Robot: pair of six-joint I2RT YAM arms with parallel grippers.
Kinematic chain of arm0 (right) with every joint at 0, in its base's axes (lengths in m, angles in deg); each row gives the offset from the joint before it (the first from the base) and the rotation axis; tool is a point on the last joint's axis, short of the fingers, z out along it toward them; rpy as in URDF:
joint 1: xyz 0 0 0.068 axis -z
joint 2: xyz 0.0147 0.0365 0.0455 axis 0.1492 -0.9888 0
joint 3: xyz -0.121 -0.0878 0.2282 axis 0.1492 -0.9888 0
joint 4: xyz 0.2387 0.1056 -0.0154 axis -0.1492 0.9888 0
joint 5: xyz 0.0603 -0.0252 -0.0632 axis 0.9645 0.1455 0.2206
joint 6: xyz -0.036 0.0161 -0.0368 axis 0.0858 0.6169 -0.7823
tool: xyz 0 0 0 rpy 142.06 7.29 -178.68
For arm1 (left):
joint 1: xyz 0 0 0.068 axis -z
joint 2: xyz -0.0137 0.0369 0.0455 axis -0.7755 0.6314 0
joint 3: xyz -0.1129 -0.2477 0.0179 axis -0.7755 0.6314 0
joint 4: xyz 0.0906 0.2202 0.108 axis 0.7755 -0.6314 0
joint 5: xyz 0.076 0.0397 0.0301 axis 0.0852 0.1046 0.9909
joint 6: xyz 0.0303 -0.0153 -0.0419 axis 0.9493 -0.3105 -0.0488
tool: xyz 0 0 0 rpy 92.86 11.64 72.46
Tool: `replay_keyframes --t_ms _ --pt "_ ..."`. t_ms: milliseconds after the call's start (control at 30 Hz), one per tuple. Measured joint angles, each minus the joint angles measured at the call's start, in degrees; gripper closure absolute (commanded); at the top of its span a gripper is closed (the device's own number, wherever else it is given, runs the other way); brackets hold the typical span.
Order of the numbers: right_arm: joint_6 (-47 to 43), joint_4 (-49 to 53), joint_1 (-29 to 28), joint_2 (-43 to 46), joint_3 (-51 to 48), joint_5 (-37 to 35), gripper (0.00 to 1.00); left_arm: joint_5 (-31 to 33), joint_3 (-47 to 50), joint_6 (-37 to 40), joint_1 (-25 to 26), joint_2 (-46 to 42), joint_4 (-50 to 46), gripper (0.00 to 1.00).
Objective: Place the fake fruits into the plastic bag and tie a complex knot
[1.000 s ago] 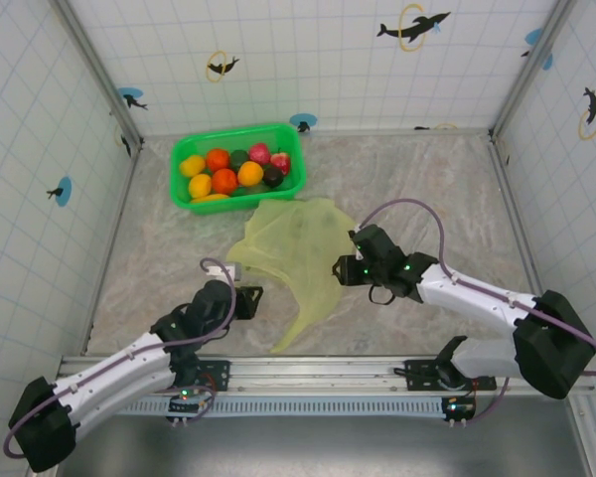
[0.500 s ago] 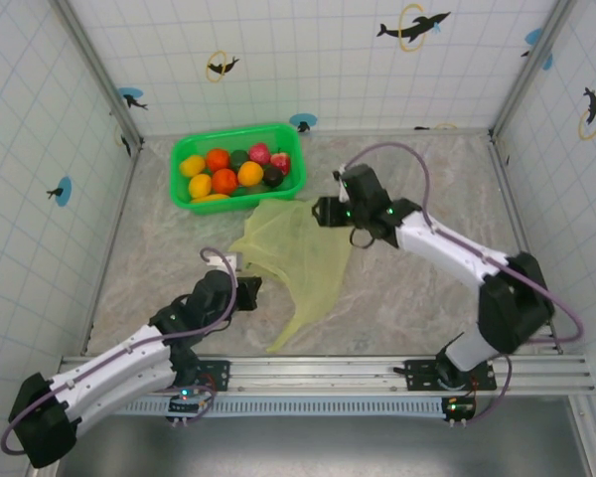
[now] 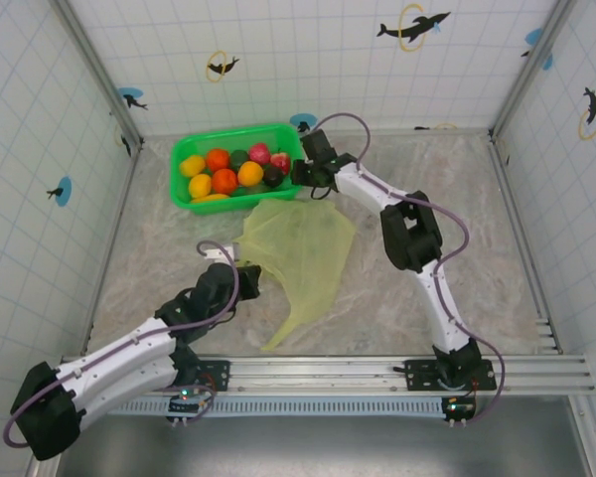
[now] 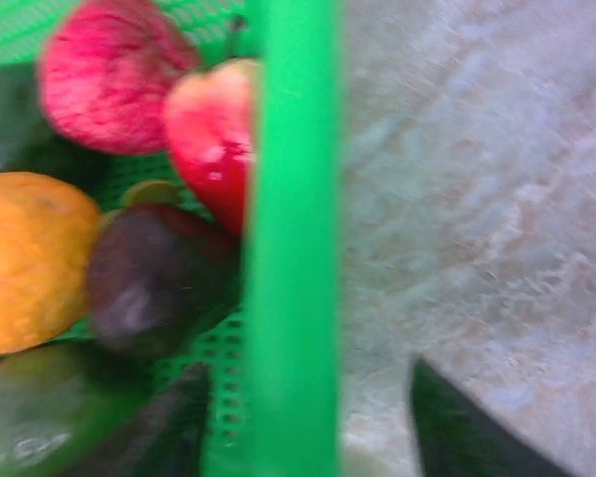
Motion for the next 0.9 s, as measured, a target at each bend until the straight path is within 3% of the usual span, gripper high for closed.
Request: replay_keyframes --t_ms 100,233,433,667,800,900 --pt "2.32 -0.31 0.15 0.00 0.63 -2.71 0.84 2.03 -1.01 -1.81 -1.20 2.10 1.77 1.00" --pt "6.10 -1.73 0.74 1.18 -1.55 -4.26 0.97 4.42 -2.19 -4.52 -4.24 4.63 4.74 1.00" --pt "13.55 -8.33 3.17 17.90 -27.10 -11.91 0.99 5.66 -4.00 -9.31 -13.20 8.63 10.10 1.00" --pt "24.63 -13.27 11.98 42.80 -56.96 -18.88 1.00 5.92 -6.43 -13.73 -22.03 14.91 15.67 1.00" --pt "31.85 -12.09 16.22 55.06 -70.34 -24.57 1.00 6.29 -7.17 -14.93 -25.75 16.15 17.53 1.00" --pt "38.47 -8.44 16.15 63.71 -76.65 -29.09 1.00 6.56 -7.19 -15.87 -27.82 16.61 18.23 1.00"
